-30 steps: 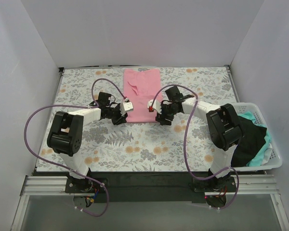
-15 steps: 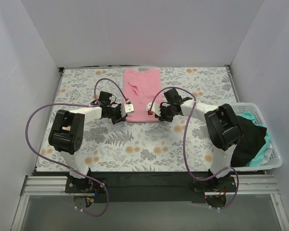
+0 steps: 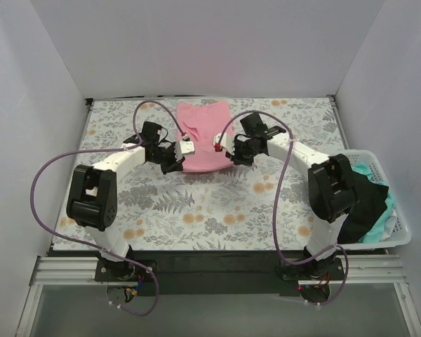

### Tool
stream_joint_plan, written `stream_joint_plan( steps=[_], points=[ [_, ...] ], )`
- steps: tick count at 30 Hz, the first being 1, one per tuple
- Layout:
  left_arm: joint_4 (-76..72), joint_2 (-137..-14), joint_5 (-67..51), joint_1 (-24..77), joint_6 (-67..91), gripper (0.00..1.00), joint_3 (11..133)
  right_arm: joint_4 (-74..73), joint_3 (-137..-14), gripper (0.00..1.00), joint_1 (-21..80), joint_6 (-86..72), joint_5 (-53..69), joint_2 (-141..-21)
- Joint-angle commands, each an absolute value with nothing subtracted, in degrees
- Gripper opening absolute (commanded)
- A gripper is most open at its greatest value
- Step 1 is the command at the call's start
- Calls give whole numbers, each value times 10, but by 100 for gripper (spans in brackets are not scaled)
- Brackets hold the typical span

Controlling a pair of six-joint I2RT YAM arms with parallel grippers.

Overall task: Fold and stack the t-shirts
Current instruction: Fold the tshirt

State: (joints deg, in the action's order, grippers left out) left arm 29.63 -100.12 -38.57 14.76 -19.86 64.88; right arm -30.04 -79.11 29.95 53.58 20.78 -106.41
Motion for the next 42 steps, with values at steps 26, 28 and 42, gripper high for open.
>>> stream_joint_plan(
  steps=[26, 28, 42],
  points=[
    [602, -986, -522, 84, -170, 0, 851, -636, -993, 1, 303, 588, 312, -1026],
    [612, -1069, -526, 70, -170, 0, 931, -638, -1034, 1, 287, 608, 309, -1097],
    [522, -1275, -483, 66, -77, 5, 967, -598, -1151, 1, 257, 612, 307, -1358]
  ],
)
